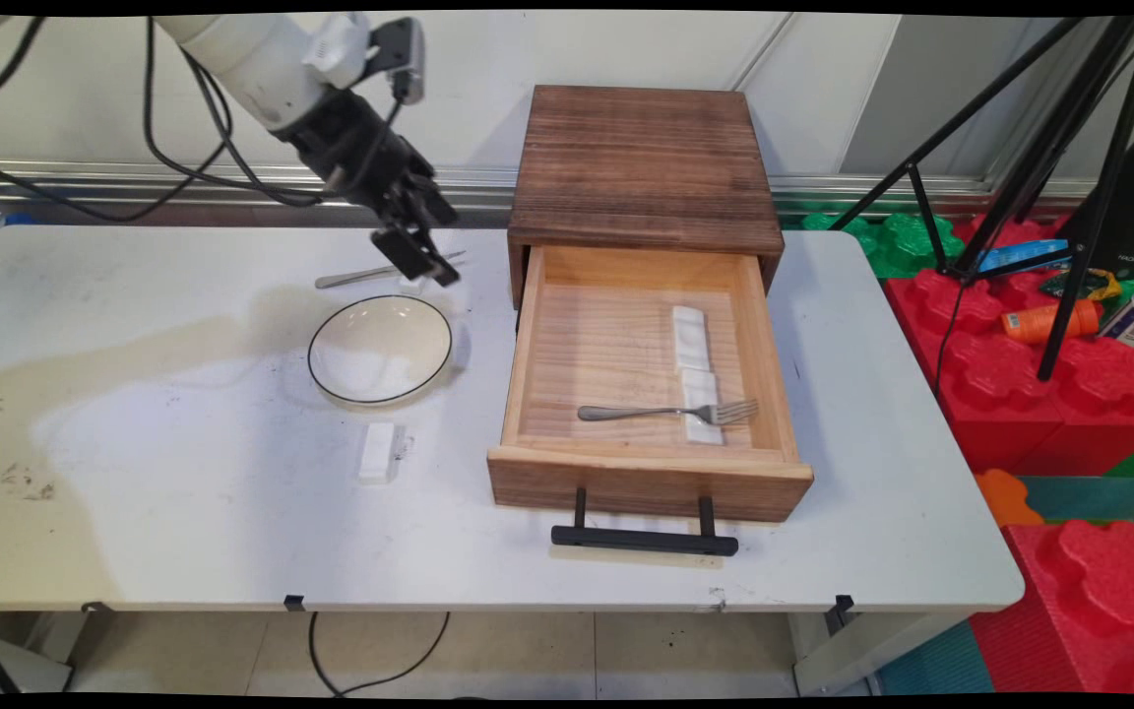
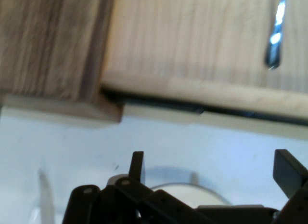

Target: Pick up the knife from the left of the white plate

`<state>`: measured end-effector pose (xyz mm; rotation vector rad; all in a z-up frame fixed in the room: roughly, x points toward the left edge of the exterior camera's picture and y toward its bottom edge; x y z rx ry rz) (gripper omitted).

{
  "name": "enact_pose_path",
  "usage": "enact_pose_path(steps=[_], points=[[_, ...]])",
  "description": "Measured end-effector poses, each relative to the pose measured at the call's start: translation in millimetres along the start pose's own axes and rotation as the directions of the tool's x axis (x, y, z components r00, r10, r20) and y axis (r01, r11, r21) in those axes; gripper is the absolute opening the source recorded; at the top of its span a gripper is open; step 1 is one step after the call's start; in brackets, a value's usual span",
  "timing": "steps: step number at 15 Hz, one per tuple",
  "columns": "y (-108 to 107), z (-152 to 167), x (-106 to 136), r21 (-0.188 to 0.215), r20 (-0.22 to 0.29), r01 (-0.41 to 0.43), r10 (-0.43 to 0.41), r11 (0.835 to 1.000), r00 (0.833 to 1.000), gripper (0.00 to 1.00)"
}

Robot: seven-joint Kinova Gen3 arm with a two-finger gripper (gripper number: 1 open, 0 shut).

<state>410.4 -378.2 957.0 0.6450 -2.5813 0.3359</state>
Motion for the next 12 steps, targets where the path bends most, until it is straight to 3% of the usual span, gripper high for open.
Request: enact_pose_path(steps=[5, 12], points=[[-39, -5, -25, 0.068, 0.064, 0.015, -0.019, 0.998, 0.998, 1.00], [-103, 17, -51, 0.148, 0.187, 0.028, -0.056, 0.989, 0.981, 1.00]])
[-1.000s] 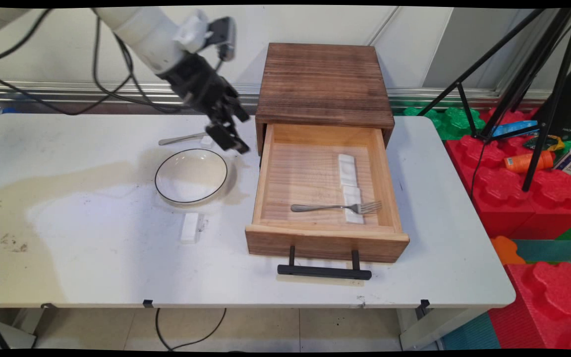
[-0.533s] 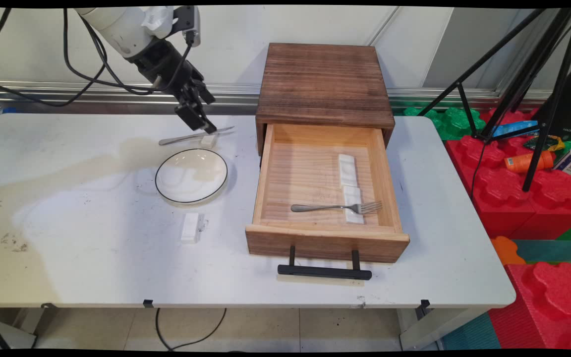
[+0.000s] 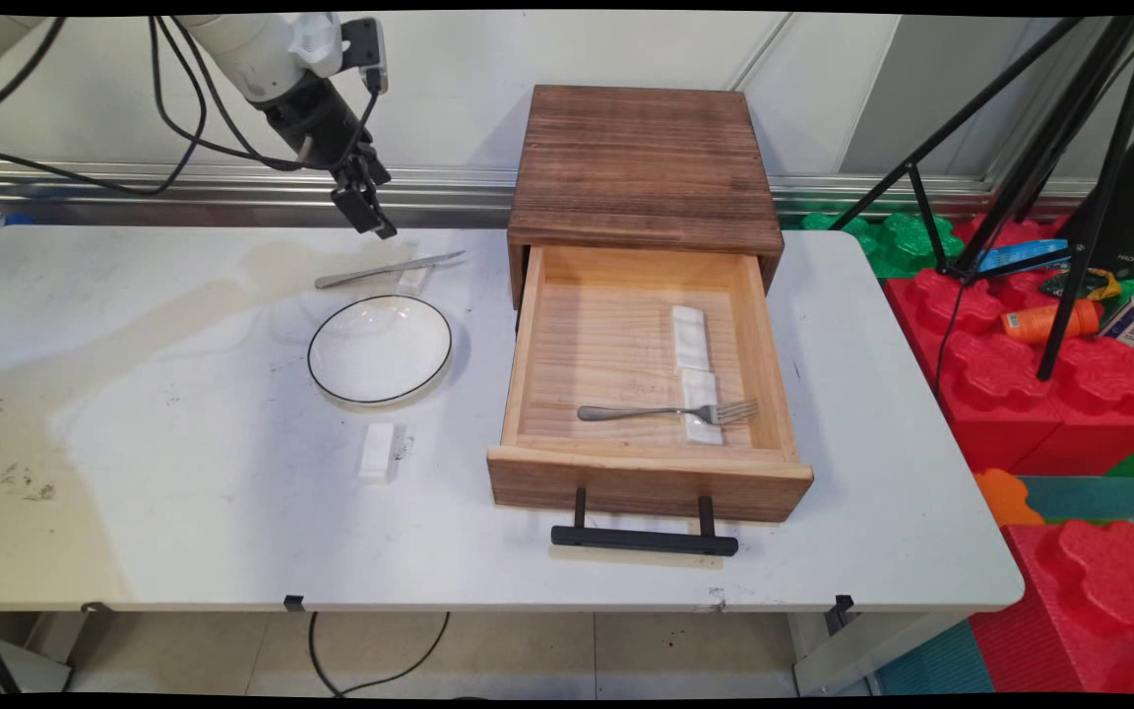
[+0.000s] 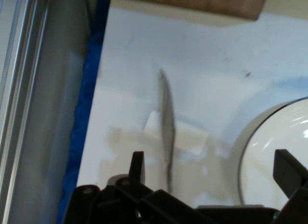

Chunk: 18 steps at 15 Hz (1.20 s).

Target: Pick up the knife from the left of the white plate

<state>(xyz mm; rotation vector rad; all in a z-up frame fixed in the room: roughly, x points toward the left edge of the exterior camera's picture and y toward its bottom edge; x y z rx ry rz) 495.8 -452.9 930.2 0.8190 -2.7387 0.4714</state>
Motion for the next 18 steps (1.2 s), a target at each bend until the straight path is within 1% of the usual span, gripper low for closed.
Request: enact_pose_path(steps=[4, 7, 10, 18], points=[[-20, 21, -6, 0.009, 0.056, 0.008, -0.009, 1.000, 0.998, 1.00], [-36, 45, -11, 0.005, 0.104, 0.021, -0.021, 1.000, 0.994, 1.00], [-47, 68, -15, -0.009, 0.143, 0.024, -0.022, 1.000, 0.990, 1.00], [-61, 105, -20, -0.048, 0.195, 0.019, -0.009, 0.999, 0.981, 1.00]])
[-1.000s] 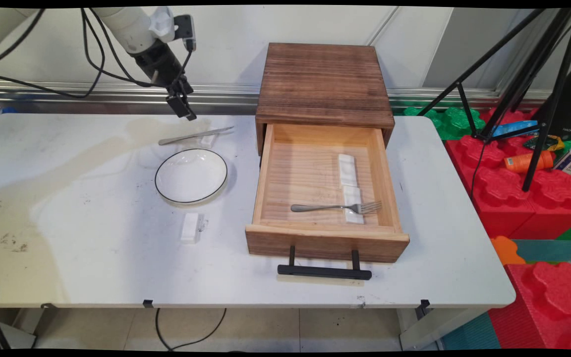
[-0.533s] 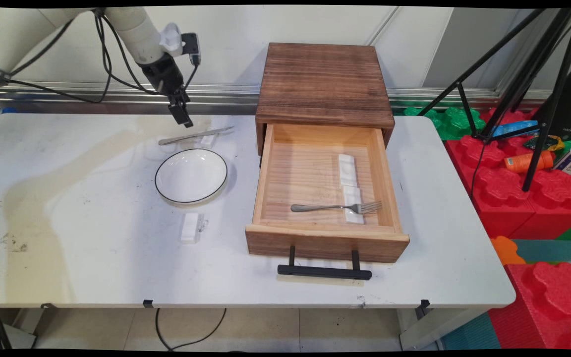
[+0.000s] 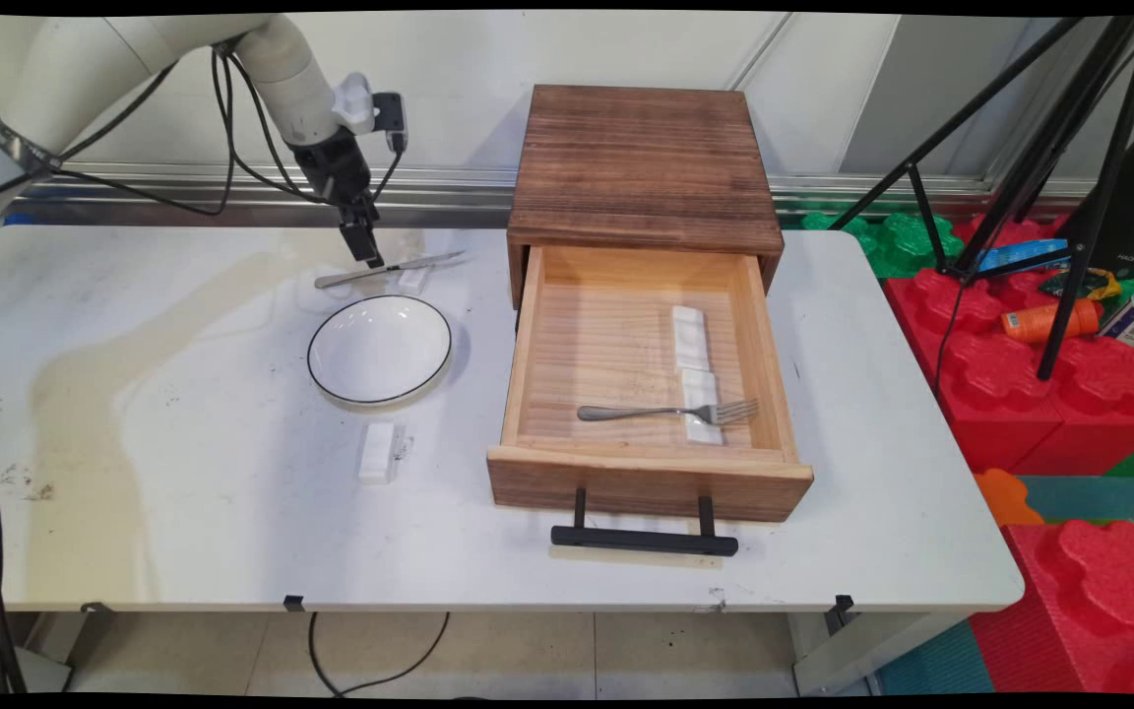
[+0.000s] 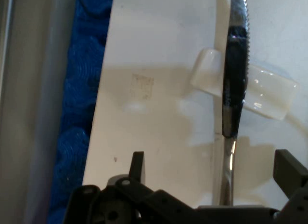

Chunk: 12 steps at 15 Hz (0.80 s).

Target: Pick up the knife from the left of the white plate

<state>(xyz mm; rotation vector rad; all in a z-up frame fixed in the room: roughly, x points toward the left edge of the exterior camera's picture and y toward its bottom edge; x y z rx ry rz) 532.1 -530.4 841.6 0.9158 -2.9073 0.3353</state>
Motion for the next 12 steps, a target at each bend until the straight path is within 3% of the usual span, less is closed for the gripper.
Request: enact_pose_path(steps=[11, 12], points=[[-9, 33, 1, -0.055, 0.027, -0.021, 0.022, 0.998, 0.999, 1.00], [-9, 35, 0, -0.060, 0.027, -0.021, 0.023, 0.998, 0.999, 0.00]])
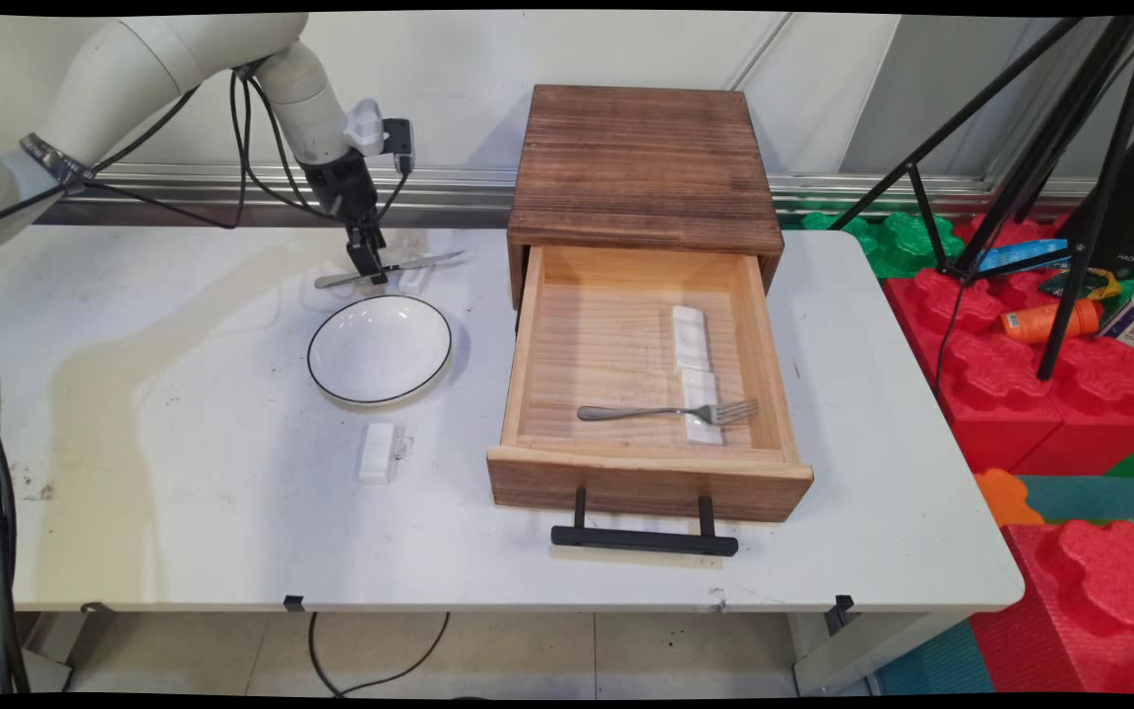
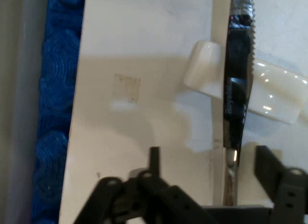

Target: Pick up the knife from the left of the white plate, then place the picked object into the drawer

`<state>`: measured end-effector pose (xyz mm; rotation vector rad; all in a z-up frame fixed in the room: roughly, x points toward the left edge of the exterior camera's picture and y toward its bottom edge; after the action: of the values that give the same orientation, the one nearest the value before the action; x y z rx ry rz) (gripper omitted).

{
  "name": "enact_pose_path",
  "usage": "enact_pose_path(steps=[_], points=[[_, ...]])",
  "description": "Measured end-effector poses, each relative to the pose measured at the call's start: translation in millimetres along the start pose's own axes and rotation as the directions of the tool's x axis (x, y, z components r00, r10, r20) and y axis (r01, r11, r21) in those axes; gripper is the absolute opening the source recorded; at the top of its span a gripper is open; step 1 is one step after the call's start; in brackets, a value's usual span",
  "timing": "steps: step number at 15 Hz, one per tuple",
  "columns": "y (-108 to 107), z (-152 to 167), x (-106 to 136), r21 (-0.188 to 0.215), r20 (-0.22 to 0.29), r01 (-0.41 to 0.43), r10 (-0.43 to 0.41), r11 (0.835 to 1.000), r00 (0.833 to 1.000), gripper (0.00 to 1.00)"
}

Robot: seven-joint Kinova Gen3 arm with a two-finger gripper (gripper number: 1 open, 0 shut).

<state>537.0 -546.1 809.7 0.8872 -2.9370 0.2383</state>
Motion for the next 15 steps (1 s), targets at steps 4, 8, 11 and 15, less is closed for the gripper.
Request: enact_pose_path(steps=[4, 8, 11, 15], points=[[0, 4, 0, -0.017, -0.010, -0.006, 0.006, 1.000, 1.000, 0.00], [3, 3, -2, -0.034, -0.020, 0.003, -0.004, 0.999, 1.000, 0.00], [4, -3, -4, -0.027, -0.028, 0.041, -0.041, 0.999, 0.999, 0.00], [5, -20, -12, 0.024, -0.044, 0.123, -0.122, 0.992, 0.992, 0.00]])
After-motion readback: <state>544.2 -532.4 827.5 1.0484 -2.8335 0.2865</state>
